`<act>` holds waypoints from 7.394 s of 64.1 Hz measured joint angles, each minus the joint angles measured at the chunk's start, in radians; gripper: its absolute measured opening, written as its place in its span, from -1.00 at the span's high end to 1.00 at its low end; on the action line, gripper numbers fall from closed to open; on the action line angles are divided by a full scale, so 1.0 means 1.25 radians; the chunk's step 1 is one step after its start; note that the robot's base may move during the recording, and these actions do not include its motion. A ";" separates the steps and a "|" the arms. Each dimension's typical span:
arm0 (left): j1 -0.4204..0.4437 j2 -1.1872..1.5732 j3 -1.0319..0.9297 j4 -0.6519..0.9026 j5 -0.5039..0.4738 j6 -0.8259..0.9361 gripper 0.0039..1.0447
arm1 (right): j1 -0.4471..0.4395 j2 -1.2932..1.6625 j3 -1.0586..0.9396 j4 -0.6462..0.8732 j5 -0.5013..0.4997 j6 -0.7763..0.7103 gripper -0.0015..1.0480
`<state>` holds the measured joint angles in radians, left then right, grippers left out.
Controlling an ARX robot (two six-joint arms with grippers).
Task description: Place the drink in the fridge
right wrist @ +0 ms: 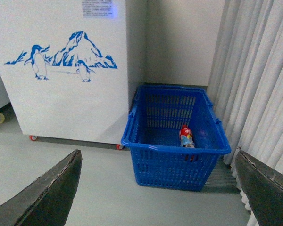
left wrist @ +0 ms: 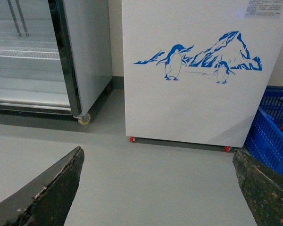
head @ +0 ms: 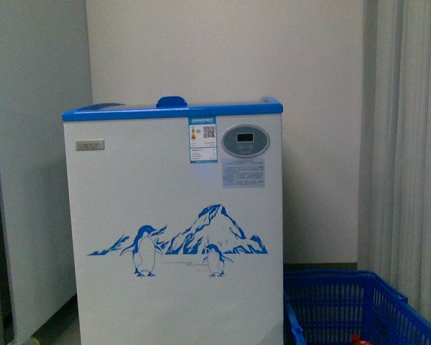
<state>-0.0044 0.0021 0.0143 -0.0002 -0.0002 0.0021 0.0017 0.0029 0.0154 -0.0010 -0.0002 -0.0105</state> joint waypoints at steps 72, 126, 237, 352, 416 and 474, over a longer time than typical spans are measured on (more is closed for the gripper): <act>0.000 0.000 0.000 0.000 0.000 0.000 -0.85 | 0.000 0.000 0.000 0.000 0.000 0.000 -0.86; 0.000 0.000 0.000 0.000 0.000 0.000 -0.85 | 0.000 0.000 0.000 0.000 0.000 0.000 -0.86; 0.000 0.000 0.000 0.000 0.000 0.000 -0.85 | -0.227 1.801 0.619 0.377 0.129 -0.141 -0.86; 0.000 0.000 0.000 0.000 0.000 0.000 -0.85 | -0.229 2.452 1.314 0.251 0.243 -0.048 -0.28; 0.000 0.000 0.000 0.000 0.000 0.000 -0.85 | -0.167 1.417 0.674 0.252 -0.008 0.044 0.27; 0.000 0.000 0.000 0.000 0.000 0.000 -0.85 | 0.070 0.294 0.423 0.054 0.261 0.012 0.27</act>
<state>-0.0044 0.0021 0.0143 -0.0002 -0.0002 0.0021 0.0898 0.3702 0.5442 0.0662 0.3260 0.0044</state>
